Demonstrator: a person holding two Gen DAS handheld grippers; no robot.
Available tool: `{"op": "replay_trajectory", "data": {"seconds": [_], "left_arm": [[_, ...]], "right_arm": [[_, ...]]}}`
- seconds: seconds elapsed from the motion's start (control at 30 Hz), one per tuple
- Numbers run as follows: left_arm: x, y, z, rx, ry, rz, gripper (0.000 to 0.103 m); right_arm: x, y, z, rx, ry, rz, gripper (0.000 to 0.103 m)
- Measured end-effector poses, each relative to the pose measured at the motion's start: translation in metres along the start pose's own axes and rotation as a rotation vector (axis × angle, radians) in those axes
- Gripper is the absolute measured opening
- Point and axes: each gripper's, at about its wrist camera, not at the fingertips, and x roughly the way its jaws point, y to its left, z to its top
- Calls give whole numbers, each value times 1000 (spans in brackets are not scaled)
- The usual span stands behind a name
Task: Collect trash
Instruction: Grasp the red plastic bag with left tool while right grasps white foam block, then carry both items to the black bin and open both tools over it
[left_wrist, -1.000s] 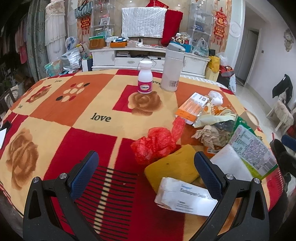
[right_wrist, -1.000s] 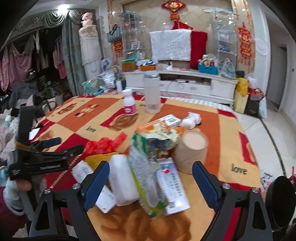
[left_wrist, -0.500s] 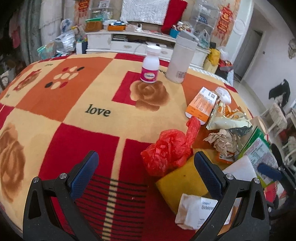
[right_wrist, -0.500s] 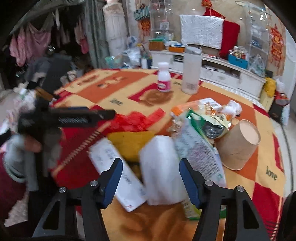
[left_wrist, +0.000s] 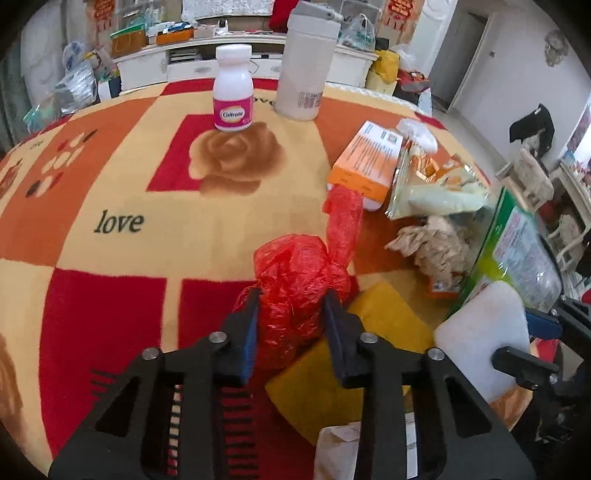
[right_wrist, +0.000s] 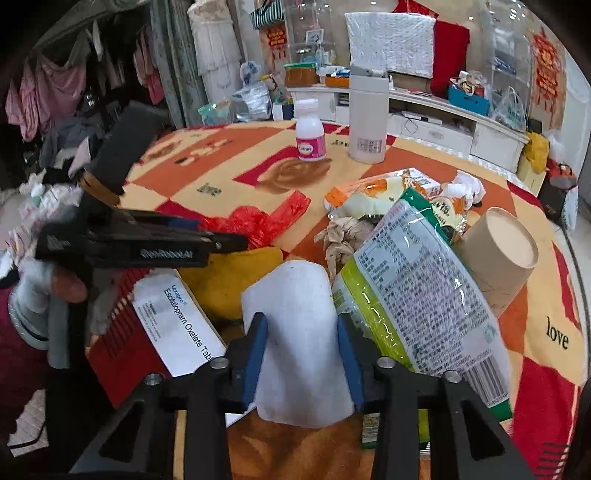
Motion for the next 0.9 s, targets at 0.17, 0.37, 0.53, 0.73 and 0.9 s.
{"op": "replay_trajectory", "data": {"seconds": [0.17, 0.37, 0.53, 0.73, 0.9], "left_arm": [[-29, 2, 12, -34, -72, 12, 26], [-66, -31, 25, 12, -140, -24, 26], [-79, -76, 32, 55, -164, -69, 26], [-75, -145, 37, 108, -162, -132, 26], [-67, -206, 39, 169, -140, -183, 26]], "right_arm": [[-31, -1, 9, 19, -79, 51, 32], [-68, -9, 22, 38, -164, 73, 32], [-95, -36, 19, 73, -193, 2, 32], [-119, -87, 3, 130, -182, -112, 32], [-142, -135, -18, 194, -180, -205, 32]]}}
